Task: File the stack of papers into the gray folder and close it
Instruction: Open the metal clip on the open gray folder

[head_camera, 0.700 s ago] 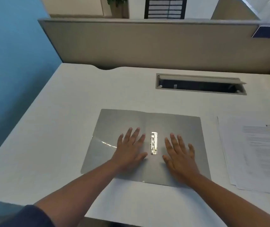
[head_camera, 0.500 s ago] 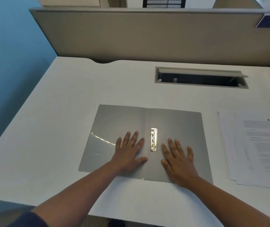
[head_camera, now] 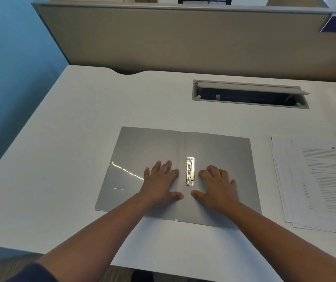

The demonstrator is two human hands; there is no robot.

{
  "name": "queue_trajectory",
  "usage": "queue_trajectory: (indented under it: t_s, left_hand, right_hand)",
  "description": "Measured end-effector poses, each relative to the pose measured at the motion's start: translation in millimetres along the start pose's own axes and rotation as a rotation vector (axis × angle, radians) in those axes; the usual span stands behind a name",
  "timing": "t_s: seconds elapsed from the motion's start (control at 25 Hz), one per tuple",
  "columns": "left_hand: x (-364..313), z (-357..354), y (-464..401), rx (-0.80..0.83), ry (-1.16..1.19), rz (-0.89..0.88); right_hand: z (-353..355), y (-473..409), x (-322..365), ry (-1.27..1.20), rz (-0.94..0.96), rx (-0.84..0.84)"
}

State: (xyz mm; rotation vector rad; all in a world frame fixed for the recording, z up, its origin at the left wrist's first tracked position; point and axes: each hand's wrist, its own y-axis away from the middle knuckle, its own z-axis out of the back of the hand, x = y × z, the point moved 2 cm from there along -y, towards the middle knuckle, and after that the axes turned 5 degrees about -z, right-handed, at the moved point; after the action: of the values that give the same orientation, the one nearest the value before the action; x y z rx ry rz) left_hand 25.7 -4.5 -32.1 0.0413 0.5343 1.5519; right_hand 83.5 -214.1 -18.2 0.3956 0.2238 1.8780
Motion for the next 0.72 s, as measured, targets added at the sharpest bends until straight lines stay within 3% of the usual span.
queue_trajectory:
  t_s: [0.32, 0.72]
  left_hand:
    - [-12, 17, -5, 0.109, -0.084, 0.004]
    - [-10, 22, -9, 0.125, -0.118, -0.021]
  right_hand:
    - [8, -6, 3, 0.000, -0.008, 0.071]
    - [23, -18, 13, -0.074, -0.105, 0.069]
